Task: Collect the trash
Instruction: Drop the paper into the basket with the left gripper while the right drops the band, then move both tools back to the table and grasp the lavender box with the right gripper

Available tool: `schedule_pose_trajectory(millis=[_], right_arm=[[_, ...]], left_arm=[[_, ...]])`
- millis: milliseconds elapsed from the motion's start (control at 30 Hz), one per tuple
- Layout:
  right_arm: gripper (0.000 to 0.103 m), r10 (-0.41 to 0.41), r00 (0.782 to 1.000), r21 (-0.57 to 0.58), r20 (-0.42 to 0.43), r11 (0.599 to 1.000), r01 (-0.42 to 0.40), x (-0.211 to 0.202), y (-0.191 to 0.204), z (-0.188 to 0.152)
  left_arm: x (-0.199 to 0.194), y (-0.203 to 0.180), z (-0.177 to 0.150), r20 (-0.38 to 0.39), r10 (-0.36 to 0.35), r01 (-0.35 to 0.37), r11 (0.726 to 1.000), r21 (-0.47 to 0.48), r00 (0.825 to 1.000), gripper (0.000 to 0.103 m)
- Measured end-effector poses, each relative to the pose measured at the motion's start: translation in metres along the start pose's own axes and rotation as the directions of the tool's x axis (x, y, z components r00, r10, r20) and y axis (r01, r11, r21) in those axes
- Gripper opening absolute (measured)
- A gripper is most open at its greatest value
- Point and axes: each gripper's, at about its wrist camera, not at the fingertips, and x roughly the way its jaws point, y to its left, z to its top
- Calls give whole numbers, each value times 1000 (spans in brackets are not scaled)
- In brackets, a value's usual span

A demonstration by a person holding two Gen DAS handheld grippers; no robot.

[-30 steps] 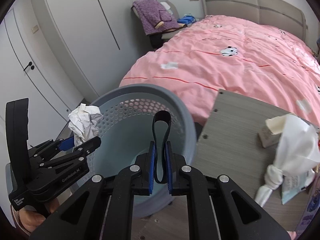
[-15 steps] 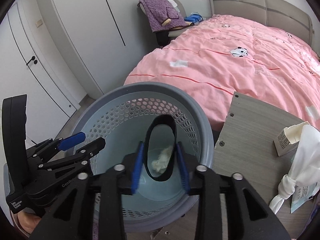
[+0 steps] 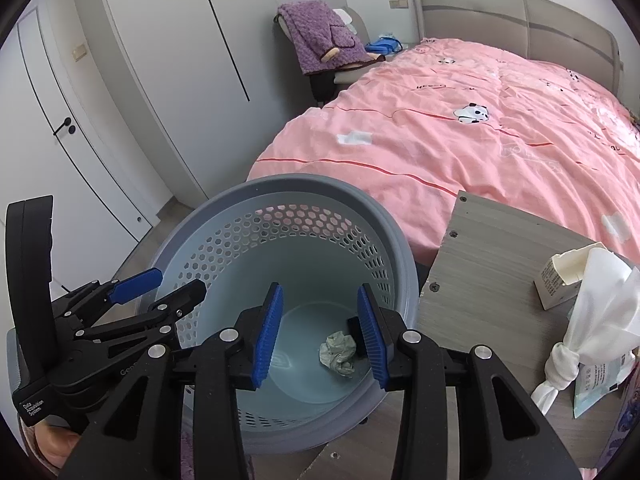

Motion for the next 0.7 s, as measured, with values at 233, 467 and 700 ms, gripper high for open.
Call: schedule_pose_trajectory(millis=[233, 467, 700], right_arm=[[44, -15, 1000, 10, 19, 1000, 15, -11, -3, -3], [48, -33, 999, 29, 44, 999, 31, -28, -11, -9], [50, -50, 997, 50, 62, 998, 47, -45, -22, -19]], left_arm=[[-12, 0, -3, 11, -2, 2, 1000, -5, 1000, 65], [-23, -5, -5, 26, -5, 5, 1000, -2, 1000, 66], [-34, -18, -11, 36, -25, 24, 1000, 15, 999, 67]])
